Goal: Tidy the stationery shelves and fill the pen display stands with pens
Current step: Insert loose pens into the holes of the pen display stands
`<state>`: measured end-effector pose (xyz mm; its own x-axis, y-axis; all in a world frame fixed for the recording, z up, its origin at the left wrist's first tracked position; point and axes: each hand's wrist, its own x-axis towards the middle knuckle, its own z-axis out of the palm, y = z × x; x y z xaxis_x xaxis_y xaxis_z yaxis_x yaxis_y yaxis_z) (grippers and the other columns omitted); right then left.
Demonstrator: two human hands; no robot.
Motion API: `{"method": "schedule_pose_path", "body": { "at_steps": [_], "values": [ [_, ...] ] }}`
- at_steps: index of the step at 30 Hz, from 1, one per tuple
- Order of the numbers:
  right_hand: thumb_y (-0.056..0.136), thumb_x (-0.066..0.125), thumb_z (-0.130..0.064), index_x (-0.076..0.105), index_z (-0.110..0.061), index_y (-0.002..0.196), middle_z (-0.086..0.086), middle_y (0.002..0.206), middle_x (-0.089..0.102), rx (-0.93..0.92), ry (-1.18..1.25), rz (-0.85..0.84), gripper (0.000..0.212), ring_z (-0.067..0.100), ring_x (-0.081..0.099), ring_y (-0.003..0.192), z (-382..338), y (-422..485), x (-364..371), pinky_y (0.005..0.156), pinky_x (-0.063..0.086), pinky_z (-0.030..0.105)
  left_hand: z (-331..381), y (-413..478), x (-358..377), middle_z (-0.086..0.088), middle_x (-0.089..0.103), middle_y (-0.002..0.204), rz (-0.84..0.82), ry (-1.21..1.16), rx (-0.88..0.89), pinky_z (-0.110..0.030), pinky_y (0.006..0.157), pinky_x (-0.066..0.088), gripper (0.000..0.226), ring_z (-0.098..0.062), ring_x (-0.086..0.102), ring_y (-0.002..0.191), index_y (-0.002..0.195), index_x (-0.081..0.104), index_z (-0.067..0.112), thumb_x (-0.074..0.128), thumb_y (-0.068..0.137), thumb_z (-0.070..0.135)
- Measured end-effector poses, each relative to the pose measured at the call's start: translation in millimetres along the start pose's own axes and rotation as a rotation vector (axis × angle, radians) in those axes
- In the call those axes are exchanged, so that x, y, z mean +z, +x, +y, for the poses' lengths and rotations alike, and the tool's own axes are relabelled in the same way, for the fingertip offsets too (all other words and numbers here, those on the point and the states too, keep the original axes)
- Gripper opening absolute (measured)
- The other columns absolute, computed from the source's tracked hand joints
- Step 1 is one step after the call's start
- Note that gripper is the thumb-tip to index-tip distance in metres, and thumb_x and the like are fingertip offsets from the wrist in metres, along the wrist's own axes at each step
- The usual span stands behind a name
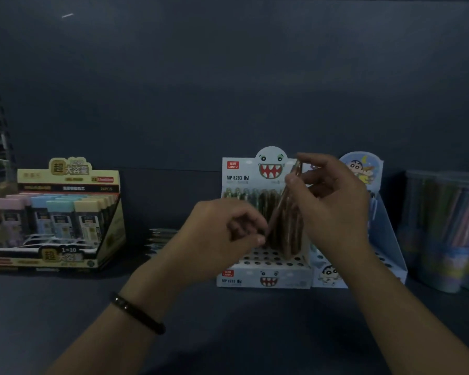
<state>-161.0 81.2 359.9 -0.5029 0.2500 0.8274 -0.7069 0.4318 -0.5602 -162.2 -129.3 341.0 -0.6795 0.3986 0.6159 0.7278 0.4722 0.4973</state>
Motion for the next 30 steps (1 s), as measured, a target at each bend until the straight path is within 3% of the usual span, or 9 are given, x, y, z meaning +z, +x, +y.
{"method": "schedule_pose_path", "body": {
  "at_steps": [4,6,9,12,19,25,30],
  "values": [
    [0.095,0.075,-0.033,0.069,-0.042,0.117,-0.022,0.082,0.07,-0.056,-0.182,-0.014,0.025,0.003,0.069,0.07,7.2,-2.3,-0.9,0.063,0.054,0.023,-3.2,-2.5,2.8,0.019,0.068,0.092,-0.278,0.15,-0.027,-0.013,0.069,0.051,0.016,0.0,0.065,0.08,0.101,0.08,0.036,0.085,0.087,0.029],
    [0.094,0.076,-0.033,0.07,-0.044,0.116,-0.023,0.083,0.071,-0.06,-0.216,-0.028,0.025,0.0,0.068,0.069,9.9,-3.1,1.5,0.063,0.052,0.017,-3.5,-2.7,3.3,0.019,0.067,0.094,-0.337,0.179,-0.02,-0.009,0.068,0.048,0.016,0.004,0.063,0.079,0.103,0.081,0.034,0.085,0.088,0.028],
    [0.095,0.076,-0.034,0.071,-0.044,0.116,-0.022,0.082,0.072,-0.068,-0.243,-0.044,0.024,-0.002,0.067,0.068,11.8,-3.7,5.7,0.063,0.049,0.012,-5.4,-1.7,5.0,0.021,0.068,0.092,-0.33,0.182,-0.031,-0.008,0.07,0.048,0.013,0.008,0.065,0.081,0.099,0.084,0.031,0.084,0.089,0.024],
    [0.094,0.076,-0.035,0.072,-0.044,0.116,-0.018,0.082,0.074,-0.064,-0.253,-0.049,0.024,-0.001,0.068,0.067,13.3,-4.0,8.6,0.068,0.058,0.027,-5.8,-0.2,8.3,0.02,0.071,0.089,-0.309,0.192,-0.019,-0.009,0.072,0.049,0.011,0.006,0.067,0.085,0.095,0.085,0.03,0.084,0.089,0.021],
    [0.094,0.076,-0.039,0.073,-0.039,0.114,-0.019,0.082,0.075,-0.028,-0.31,-0.103,0.02,0.0,0.069,0.074,16.7,-5.3,11.4,0.08,0.06,0.037,-7.2,-0.9,8.9,0.02,0.072,0.091,-0.301,0.216,-0.024,-0.011,0.074,0.051,0.01,0.006,0.068,0.086,0.093,0.085,0.034,0.085,0.088,0.025],
    [0.091,0.078,-0.038,0.08,-0.03,0.104,-0.016,0.087,0.078,-0.055,-0.405,-0.122,0.015,0.002,0.071,0.082,21.9,-2.7,11.6,0.086,0.059,0.037,-5.5,-1.9,8.6,0.02,0.073,0.091,-0.306,0.183,-0.031,-0.009,0.072,0.051,0.01,0.007,0.068,0.086,0.093,0.085,0.032,0.084,0.089,0.023],
    [0.092,0.076,-0.04,0.081,-0.033,0.103,-0.013,0.096,0.076,-0.1,-0.455,-0.136,0.015,0.008,0.069,0.085,21.5,-2.6,12.2,0.083,0.059,0.038,-4.6,-2.7,6.1,0.022,0.072,0.087,-0.303,0.157,-0.052,-0.008,0.069,0.049,0.011,0.007,0.068,0.083,0.092,0.085,0.032,0.084,0.088,0.022]
  ]
}}
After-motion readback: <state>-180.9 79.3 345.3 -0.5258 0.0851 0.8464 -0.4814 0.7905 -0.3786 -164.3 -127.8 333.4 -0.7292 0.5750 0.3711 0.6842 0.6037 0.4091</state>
